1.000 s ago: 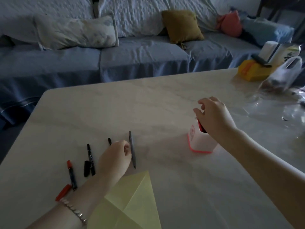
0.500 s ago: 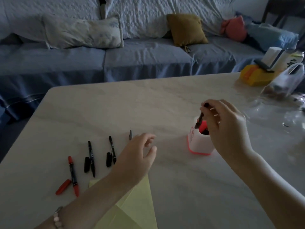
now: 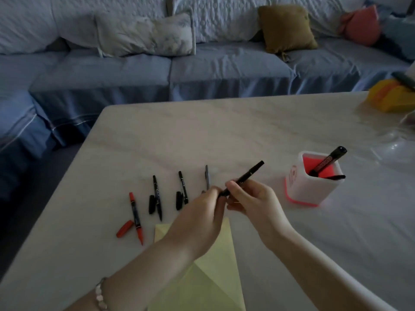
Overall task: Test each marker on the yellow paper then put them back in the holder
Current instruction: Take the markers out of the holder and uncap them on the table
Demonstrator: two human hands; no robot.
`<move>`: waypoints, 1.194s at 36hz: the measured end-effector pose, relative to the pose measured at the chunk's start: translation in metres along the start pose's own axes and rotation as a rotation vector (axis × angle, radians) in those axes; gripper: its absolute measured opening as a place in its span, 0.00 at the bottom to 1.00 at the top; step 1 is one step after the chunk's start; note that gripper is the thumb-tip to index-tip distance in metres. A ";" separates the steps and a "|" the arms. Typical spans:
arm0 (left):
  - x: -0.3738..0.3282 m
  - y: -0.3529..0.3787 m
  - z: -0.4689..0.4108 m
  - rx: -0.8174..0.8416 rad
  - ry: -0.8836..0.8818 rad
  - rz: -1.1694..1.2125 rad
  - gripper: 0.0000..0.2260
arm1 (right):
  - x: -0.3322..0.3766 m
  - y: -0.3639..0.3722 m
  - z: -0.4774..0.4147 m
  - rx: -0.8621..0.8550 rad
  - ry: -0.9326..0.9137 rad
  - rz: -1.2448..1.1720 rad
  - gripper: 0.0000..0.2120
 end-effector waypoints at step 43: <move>0.072 -0.011 0.009 -0.123 -0.267 -0.030 0.09 | -0.037 -0.030 -0.096 -0.320 0.081 0.939 0.11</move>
Point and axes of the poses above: each hand's wrist, its own z-axis away from the middle knuckle, its own y-axis out of the palm, x = y × z, the point moved 9 cm from there along -z, towards the middle knuckle, and after that the axes turned 13 degrees about y, right-handed, at the moved point
